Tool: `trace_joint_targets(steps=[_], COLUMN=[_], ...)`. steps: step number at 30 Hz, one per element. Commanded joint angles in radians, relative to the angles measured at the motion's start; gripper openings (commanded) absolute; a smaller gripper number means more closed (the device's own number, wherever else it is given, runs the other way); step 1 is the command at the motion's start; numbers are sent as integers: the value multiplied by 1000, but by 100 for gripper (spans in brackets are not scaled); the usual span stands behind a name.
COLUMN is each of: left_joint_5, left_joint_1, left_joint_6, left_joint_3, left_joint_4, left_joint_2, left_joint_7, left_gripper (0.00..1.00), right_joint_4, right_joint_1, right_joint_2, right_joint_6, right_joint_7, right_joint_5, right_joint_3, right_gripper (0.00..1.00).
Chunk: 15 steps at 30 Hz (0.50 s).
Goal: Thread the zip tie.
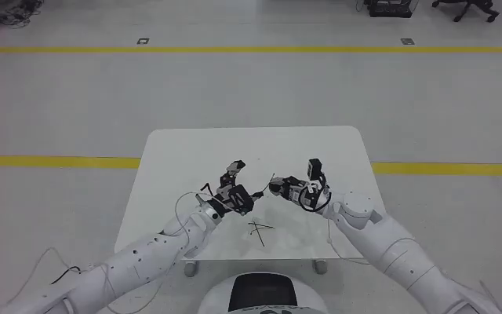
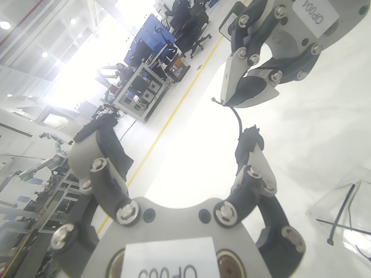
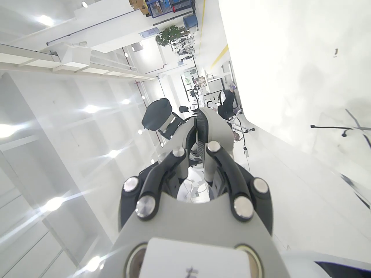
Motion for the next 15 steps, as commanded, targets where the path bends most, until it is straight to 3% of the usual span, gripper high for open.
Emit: trace_joint_targets(steps=[1,7,13,15], left_joint_5=[0,0,0,0], left_joint_1=[-27,-129,-194,-198], left_joint_6=[21,24,24,24], left_joint_3=[36,136,213,216], left_joint_4=[19,51,53,51], left_joint_2=[4,20,31,32], left_joint_7=[21,39,46,54], left_gripper=[100,100,100,100], right_joint_4=[-5,-16,-19,-16], right_joint_1=[-1,0,2,4], right_joint_2=[-3,-13,-23,-27], right_joint_6=[10,44,76,83], right_joint_7=[-15,-43,-52,-50], right_joint_5=[-8,-12,-13,-12], right_joint_3=[2,13,19,20], right_gripper=[0,0,0,0])
